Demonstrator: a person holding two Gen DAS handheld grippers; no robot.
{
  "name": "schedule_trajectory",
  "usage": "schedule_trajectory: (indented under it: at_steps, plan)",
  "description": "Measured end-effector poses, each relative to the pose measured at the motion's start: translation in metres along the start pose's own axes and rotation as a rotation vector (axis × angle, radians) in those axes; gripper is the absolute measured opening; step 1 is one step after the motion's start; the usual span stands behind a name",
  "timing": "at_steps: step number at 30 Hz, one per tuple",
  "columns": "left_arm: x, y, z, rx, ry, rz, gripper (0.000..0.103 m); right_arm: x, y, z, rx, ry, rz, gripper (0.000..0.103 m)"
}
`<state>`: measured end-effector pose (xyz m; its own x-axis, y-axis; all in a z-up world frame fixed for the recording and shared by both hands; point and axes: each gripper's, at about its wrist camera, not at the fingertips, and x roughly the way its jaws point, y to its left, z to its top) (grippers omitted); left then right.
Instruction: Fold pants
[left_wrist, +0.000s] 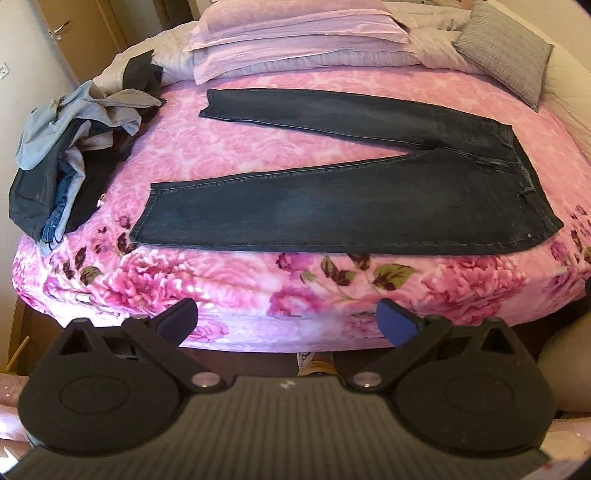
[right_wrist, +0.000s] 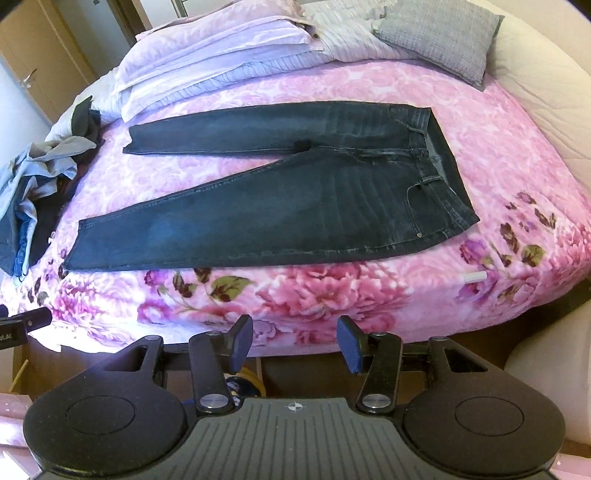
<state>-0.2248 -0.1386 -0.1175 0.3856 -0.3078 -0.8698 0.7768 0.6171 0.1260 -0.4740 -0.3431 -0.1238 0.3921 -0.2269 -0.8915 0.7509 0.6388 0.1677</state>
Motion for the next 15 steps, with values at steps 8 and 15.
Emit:
schedule_trajectory:
  at_steps: [8,15]
  plan:
    - [-0.004,0.002,0.002,0.0,-0.008,-0.006,0.102,-0.001,0.005,0.001,-0.026,-0.003,0.006,0.047]
    - [-0.004,0.006,0.002,-0.002,-0.005,-0.008,0.101,0.004,0.011,0.004,-0.039,0.01,0.006,0.047]
